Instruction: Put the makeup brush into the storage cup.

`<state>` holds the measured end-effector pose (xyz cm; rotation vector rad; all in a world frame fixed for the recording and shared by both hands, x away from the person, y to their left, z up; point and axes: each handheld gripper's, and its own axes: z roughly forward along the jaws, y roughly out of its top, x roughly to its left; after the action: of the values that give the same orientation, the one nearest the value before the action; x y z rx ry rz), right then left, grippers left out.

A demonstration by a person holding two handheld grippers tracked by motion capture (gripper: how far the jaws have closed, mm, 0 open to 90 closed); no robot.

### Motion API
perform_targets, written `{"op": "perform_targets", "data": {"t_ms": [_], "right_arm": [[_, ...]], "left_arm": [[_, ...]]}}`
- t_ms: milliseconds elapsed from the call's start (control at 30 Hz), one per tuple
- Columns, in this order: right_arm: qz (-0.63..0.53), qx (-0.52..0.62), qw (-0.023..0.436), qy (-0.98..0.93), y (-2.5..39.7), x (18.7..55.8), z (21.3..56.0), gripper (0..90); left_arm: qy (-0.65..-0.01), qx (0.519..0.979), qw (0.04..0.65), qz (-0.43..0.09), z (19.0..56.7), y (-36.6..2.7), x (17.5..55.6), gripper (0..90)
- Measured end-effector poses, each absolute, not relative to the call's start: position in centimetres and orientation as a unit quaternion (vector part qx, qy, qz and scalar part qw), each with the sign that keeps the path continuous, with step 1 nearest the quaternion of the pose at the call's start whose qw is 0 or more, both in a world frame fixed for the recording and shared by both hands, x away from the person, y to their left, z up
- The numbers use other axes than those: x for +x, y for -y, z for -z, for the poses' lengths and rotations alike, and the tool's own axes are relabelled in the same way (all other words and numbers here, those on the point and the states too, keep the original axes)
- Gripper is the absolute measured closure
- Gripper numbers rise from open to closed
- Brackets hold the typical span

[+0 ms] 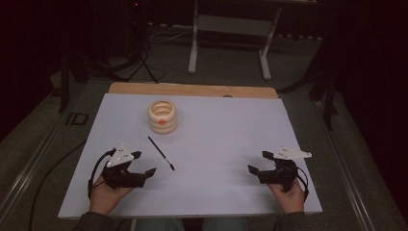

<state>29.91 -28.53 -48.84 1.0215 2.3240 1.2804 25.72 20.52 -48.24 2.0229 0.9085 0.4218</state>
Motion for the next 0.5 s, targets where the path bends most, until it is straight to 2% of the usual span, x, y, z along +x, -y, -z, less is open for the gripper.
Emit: {"op": "perform_targets", "data": {"t_ms": [500], "right_arm": [[-0.44, 0.358, 0.144, -0.811, 27.72, 30.22, 48.73, 16.1]], "left_arm": [[-0.366, 0.81, 0.425, -0.171, 48.25, -20.59, 25.38, 20.3]]}}
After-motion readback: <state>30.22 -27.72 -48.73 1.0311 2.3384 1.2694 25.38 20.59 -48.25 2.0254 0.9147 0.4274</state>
